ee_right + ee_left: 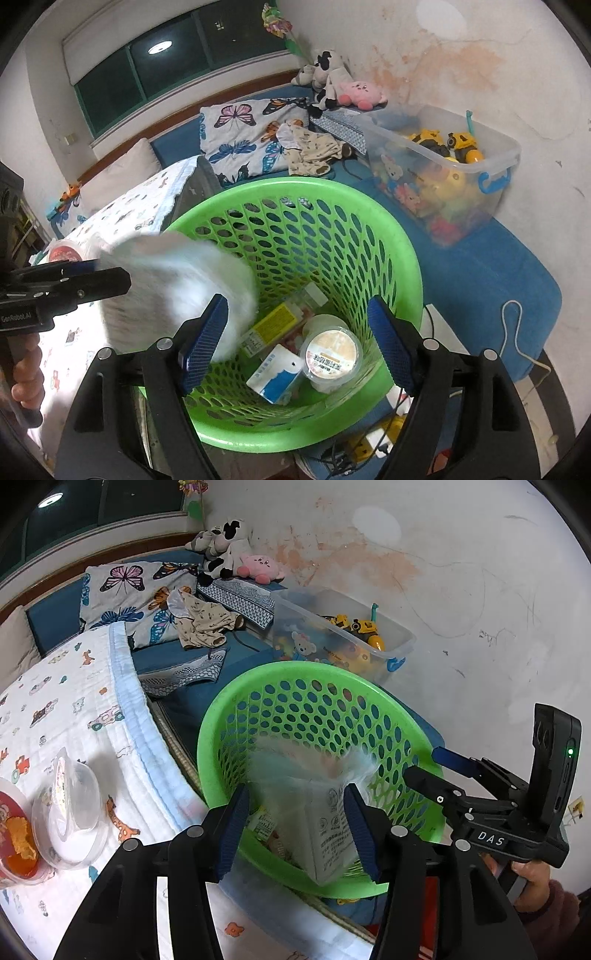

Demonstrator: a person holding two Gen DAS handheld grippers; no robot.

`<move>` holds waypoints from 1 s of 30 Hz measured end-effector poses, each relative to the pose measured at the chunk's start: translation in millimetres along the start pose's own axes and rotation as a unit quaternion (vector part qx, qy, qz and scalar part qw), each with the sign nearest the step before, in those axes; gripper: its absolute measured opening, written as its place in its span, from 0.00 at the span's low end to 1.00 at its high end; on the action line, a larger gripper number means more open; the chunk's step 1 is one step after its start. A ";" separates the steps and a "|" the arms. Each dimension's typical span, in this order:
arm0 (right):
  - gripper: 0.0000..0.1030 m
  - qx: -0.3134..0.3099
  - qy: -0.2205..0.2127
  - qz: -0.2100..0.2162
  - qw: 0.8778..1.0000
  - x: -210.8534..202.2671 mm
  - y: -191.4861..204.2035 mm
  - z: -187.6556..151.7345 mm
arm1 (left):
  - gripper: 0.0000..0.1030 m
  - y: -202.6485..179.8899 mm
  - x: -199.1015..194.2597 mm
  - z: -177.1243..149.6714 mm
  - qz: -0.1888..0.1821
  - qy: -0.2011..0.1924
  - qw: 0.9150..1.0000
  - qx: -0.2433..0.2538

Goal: Collect trash
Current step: 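Carry the bag and tub over the green basket and open both tools to drop them, then reach the right tool to the red cartoon paper cup and grasp it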

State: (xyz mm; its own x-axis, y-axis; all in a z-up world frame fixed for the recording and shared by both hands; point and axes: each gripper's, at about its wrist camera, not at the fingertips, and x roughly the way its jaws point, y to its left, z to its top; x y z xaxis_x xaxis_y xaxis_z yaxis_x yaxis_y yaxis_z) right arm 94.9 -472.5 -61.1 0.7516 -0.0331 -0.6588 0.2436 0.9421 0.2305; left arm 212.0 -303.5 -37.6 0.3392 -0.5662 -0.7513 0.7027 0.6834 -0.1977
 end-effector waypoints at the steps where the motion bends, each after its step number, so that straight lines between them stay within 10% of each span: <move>1: 0.76 0.000 0.000 0.000 1.000 -0.4 0.3 -0.1 | 0.50 1.1 -1.0 -0.2 0.000 0.000 1.000 0.000; 30: 0.79 -0.061 0.004 0.053 0.997 2.8 80.9 2.2 | 0.69 103.3 -119.7 -71.8 0.118 -0.069 0.990 -0.043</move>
State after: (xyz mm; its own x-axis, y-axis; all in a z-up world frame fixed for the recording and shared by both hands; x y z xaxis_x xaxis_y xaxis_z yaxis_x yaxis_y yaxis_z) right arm 118.1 -397.1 -42.7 0.7641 0.0709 -0.6412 0.0869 0.9736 0.2112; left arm 199.1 -132.0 -13.3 0.5736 -0.4391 -0.6915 0.5402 0.8374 -0.0836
